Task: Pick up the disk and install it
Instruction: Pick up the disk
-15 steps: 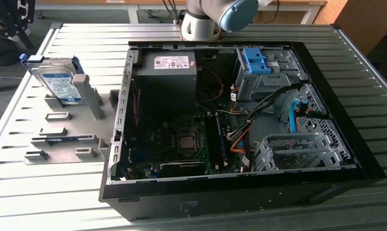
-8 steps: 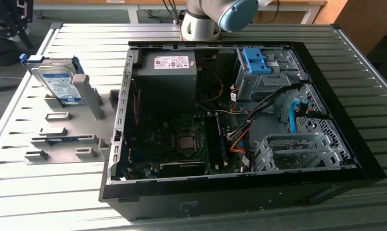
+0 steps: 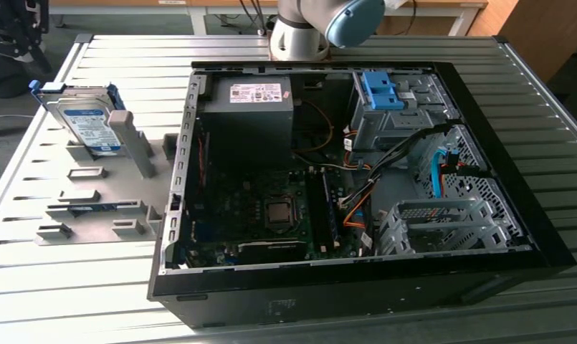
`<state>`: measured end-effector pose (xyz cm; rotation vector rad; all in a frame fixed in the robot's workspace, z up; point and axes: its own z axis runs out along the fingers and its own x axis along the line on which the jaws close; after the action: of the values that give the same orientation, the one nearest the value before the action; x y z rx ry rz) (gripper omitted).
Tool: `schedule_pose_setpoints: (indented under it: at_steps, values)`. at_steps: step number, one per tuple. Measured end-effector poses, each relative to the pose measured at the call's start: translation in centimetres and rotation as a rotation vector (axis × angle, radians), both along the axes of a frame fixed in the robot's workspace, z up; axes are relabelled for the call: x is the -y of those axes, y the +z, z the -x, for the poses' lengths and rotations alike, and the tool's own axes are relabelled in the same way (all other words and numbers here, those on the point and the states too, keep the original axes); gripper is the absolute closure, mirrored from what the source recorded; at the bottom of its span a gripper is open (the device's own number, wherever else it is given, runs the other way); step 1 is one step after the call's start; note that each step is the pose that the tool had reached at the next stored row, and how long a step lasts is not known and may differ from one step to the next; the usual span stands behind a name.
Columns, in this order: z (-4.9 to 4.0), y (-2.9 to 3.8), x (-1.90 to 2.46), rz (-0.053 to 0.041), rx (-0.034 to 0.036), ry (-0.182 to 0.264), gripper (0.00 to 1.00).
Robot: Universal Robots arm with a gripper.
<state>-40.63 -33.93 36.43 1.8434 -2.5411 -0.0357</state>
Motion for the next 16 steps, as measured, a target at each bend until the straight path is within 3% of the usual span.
schedule_pose_setpoints:
  at_steps: [11,16]
  values:
    - [0.01,0.0,0.0,0.0,0.0,0.004,0.89]
    - [0.01,-0.05,0.0,-0.0013,0.0,0.071,0.89]
